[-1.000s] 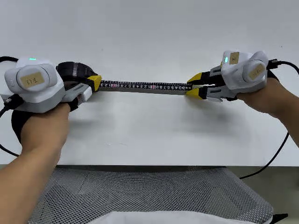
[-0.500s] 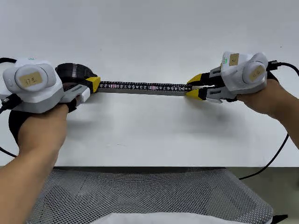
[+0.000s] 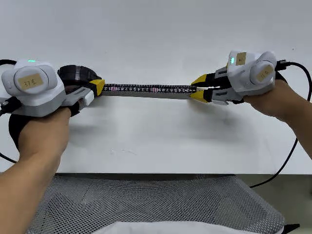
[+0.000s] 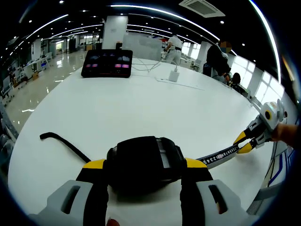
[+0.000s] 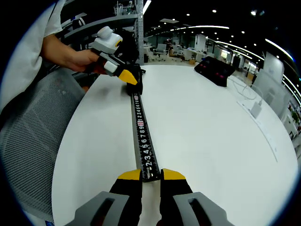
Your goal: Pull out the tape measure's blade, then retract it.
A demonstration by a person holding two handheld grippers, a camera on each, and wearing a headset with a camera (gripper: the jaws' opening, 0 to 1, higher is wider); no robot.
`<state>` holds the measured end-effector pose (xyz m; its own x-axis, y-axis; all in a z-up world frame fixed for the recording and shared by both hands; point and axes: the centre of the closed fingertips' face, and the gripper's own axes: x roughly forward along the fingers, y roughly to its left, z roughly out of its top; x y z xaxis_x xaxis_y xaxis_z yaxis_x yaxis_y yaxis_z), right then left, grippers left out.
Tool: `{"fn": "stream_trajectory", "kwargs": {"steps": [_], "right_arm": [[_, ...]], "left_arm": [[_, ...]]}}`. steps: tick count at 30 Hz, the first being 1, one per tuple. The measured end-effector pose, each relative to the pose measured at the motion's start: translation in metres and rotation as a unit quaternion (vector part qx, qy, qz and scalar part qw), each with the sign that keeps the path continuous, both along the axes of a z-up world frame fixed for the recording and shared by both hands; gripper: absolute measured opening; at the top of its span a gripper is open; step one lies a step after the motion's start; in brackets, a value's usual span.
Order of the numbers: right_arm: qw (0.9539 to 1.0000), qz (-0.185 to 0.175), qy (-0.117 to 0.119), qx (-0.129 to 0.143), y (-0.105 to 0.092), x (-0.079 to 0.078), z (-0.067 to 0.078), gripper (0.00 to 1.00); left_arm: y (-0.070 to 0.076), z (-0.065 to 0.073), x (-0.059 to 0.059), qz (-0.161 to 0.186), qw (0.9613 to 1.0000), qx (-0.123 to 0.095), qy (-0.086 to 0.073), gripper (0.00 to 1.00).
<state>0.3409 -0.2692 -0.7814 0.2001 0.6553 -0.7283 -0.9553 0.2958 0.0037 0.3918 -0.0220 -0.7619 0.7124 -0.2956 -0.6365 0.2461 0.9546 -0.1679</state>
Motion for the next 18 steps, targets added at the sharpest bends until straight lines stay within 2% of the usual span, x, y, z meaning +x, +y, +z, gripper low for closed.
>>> {"fn": "stream_trajectory", "kwargs": {"steps": [18], "right_arm": [[0.9999,0.002,0.003,0.017,0.019,0.004,0.001,0.1]], "left_arm": [[0.0,0.001,0.0,0.003,0.9999,-0.012,0.004,0.57]]}}
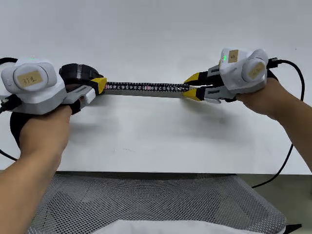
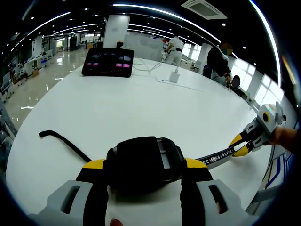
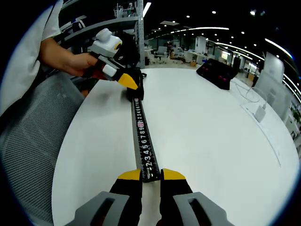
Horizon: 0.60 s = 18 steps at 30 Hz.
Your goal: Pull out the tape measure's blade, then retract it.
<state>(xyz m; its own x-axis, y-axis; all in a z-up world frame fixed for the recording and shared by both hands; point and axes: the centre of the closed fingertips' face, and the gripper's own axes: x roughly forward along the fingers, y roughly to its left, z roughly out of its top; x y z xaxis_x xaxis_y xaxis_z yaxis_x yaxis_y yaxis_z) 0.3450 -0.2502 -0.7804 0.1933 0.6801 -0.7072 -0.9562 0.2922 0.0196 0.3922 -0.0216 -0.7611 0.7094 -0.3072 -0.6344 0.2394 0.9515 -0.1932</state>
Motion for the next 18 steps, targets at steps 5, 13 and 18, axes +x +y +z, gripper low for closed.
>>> {"fn": "stream_trajectory", "kwargs": {"steps": [5,13,18], "right_arm": [[1.0,0.003,0.001,0.002,0.004,0.0,-0.001,0.1],[0.9999,0.004,0.002,0.009,0.012,0.0,-0.001,0.1],[0.9999,0.006,0.002,0.014,0.019,0.002,-0.001,0.1]], "left_arm": [[0.0,0.0,0.0,0.001,1.0,-0.002,-0.001,0.57],[0.0,0.001,-0.001,0.001,1.0,-0.006,0.0,0.58],[0.0,0.001,-0.001,0.001,1.0,-0.007,0.0,0.58]]}}
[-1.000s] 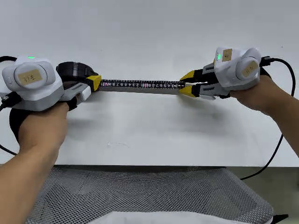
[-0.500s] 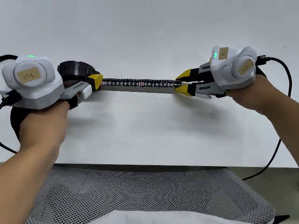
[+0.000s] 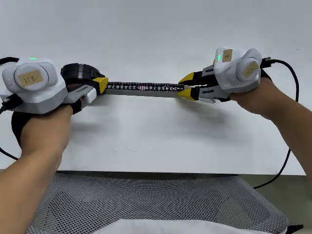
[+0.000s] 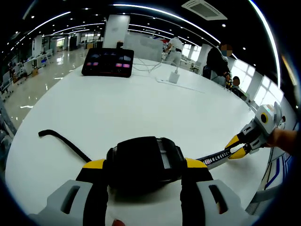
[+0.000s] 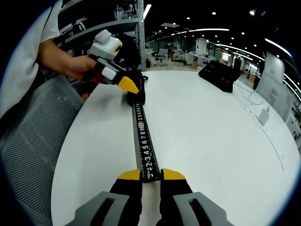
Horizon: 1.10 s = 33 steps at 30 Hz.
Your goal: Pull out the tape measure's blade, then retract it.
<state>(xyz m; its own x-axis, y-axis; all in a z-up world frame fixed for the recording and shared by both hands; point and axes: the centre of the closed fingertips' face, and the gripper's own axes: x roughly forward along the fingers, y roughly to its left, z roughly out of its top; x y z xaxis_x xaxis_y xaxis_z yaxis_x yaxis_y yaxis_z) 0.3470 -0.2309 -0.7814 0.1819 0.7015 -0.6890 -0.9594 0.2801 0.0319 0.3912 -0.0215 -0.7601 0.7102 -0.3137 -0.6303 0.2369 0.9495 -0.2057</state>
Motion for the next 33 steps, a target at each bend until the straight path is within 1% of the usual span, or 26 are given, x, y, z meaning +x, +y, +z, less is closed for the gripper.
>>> {"fn": "stream_trajectory", "kwargs": {"steps": [33], "right_arm": [[0.9995,0.015,0.006,0.028,0.049,0.011,0.0,0.1]], "left_arm": [[0.0,0.0,0.001,0.006,0.9999,-0.01,0.0,0.58]]}}
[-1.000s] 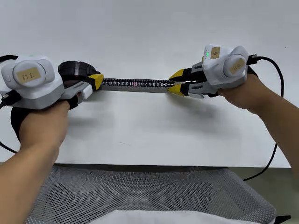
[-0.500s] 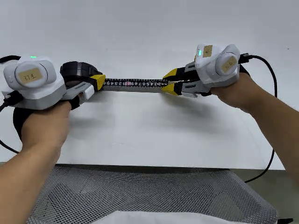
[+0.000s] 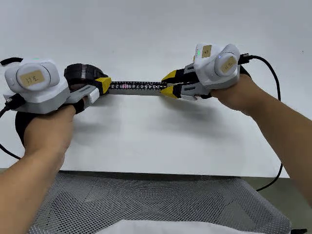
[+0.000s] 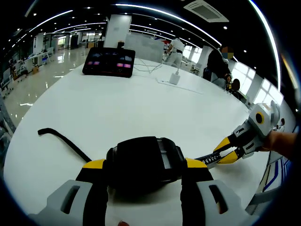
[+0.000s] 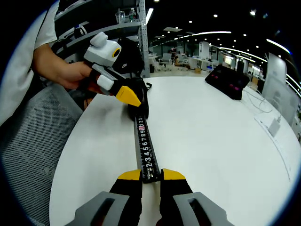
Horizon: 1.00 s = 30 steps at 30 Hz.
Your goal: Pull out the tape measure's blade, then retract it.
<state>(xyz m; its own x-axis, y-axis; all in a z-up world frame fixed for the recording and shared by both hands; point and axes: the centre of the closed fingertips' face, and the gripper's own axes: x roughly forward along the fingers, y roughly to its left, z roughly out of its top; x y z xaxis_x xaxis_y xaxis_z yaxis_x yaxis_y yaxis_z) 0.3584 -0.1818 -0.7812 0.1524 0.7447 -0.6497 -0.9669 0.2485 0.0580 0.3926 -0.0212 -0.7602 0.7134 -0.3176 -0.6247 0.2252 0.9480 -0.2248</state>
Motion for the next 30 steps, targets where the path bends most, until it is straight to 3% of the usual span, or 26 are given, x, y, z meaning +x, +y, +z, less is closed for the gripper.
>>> {"fn": "stream_trajectory", "kwargs": {"steps": [30], "right_arm": [[0.9995,0.016,0.004,0.025,0.058,0.004,-0.003,0.1]], "left_arm": [[0.0,0.0,0.0,0.001,1.0,-0.005,-0.001,0.58]]}}
